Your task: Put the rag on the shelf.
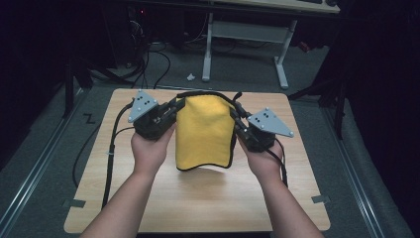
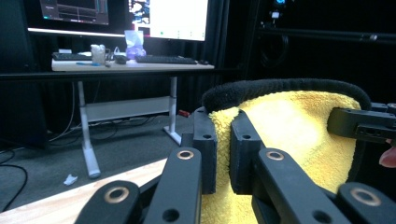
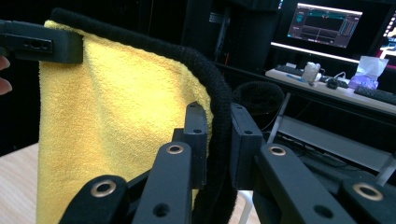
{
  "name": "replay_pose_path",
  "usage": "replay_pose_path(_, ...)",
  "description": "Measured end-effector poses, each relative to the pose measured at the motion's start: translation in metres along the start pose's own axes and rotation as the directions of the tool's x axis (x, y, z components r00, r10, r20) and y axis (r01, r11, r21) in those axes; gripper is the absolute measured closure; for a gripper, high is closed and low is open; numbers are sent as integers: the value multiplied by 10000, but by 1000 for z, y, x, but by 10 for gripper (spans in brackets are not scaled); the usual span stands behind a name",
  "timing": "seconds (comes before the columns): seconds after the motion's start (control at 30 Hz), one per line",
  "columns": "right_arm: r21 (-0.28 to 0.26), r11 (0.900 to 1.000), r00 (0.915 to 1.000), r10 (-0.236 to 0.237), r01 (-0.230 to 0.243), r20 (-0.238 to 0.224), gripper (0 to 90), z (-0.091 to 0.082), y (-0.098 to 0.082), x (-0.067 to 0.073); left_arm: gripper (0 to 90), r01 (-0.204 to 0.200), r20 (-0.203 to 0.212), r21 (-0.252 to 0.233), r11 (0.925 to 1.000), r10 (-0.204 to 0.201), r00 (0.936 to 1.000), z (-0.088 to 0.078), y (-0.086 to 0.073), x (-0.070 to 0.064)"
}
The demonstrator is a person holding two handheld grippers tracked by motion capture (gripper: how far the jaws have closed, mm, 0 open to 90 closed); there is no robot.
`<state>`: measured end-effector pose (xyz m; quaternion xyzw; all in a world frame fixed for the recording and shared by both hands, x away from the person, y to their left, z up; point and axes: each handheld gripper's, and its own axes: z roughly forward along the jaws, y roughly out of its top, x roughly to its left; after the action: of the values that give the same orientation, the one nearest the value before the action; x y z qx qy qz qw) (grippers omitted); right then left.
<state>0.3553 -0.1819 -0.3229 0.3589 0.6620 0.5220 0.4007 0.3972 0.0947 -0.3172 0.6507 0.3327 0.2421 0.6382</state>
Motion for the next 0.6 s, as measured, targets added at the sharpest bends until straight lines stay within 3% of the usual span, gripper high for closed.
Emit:
replay_pose_path(0.17, -78, 10000, 10000, -8, 8, -9, 808, 9, 8, -4, 834, 363, -76, 139, 9992, -362, 9993, 10, 0, 13)
replay_pose_path(0.4, 127, 9999, 9999, -44, 42, 132, 809, 27, 6, -12, 834, -81, -231, 335, 9994, 89, 9997, 28, 1, 23)
replay_pose_path(0.6, 256, 9994, 9995, 237, -242, 205, 810, 45, 3, -27, 833, -342, -336, 527, 9980, 360, 9988, 49, 8, 29)
